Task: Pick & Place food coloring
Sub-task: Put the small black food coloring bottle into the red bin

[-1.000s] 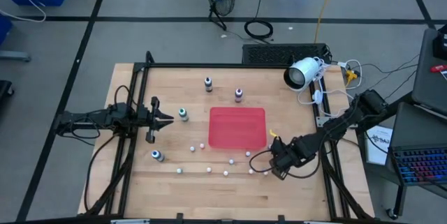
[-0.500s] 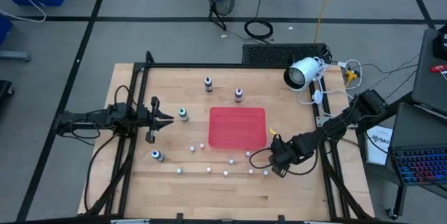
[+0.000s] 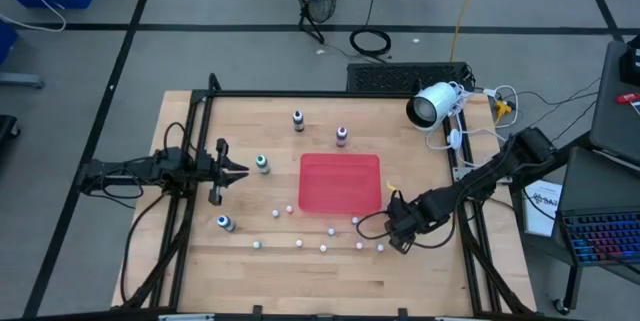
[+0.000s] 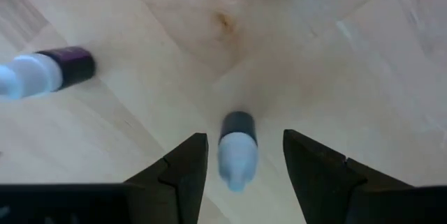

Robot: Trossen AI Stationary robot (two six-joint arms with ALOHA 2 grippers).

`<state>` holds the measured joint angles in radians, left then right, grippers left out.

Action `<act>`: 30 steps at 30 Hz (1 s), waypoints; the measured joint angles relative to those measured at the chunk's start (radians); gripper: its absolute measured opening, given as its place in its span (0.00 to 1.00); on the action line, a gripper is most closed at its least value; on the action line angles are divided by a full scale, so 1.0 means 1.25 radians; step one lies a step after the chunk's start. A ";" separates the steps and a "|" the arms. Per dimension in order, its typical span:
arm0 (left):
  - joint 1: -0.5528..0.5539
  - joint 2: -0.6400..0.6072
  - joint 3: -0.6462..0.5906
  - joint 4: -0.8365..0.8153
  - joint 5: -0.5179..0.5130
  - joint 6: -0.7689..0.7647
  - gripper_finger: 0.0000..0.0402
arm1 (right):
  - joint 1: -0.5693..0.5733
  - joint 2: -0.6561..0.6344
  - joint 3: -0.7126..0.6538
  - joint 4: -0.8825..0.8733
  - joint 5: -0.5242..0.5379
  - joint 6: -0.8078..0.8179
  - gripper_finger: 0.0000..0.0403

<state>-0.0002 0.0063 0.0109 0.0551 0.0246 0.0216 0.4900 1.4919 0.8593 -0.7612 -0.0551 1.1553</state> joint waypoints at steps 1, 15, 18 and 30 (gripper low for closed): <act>0.000 0.000 0.000 0.000 0.000 0.000 0.15 | 0.000 -0.004 0.000 0.002 0.001 0.005 0.44; 0.000 0.000 0.000 0.000 0.000 0.000 0.15 | 0.000 -0.012 0.001 0.005 0.002 0.008 0.44; 0.000 0.000 0.000 0.000 0.000 0.000 0.15 | 0.000 -0.012 0.001 0.004 0.002 0.008 0.42; 0.000 0.000 0.000 0.000 0.000 0.000 0.15 | 0.000 -0.012 0.001 0.003 0.001 0.007 0.18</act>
<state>0.0000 0.0063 0.0109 0.0551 0.0246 0.0217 0.4904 1.4773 0.8600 -0.7569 -0.0536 1.1637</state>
